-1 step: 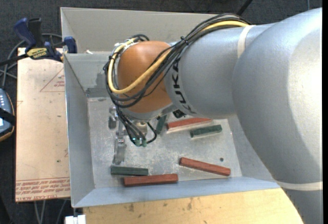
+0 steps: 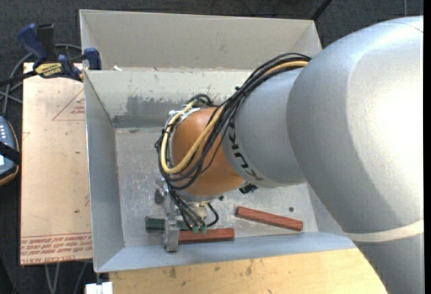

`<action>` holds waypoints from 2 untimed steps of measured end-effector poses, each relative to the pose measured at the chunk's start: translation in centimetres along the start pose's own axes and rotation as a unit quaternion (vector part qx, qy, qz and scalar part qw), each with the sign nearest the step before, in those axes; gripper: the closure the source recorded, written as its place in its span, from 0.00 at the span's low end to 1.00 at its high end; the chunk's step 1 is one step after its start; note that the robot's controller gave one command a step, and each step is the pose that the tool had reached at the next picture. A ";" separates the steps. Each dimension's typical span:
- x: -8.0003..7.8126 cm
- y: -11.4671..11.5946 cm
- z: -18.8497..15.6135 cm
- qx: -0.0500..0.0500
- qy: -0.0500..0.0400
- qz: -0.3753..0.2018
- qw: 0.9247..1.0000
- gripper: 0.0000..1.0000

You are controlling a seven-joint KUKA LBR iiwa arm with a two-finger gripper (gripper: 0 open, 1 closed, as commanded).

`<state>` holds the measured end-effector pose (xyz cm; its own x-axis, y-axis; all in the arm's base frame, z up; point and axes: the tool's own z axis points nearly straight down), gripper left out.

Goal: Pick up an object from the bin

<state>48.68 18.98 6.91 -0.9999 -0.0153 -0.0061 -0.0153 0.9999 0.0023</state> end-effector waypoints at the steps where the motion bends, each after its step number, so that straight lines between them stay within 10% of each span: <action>1: 0.2 -3.3 -3.2 0.001 0.002 0.010 1.000 0.00; 2: 0.4 -3.2 -3.8 0.001 0.003 0.067 0.998 0.00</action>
Offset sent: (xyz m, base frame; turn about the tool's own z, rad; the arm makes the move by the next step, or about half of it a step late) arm -0.0028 -0.0319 0.0309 0.0156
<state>48.28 15.76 10.74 -0.9928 0.1194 -0.0005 0.1194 0.9928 0.0015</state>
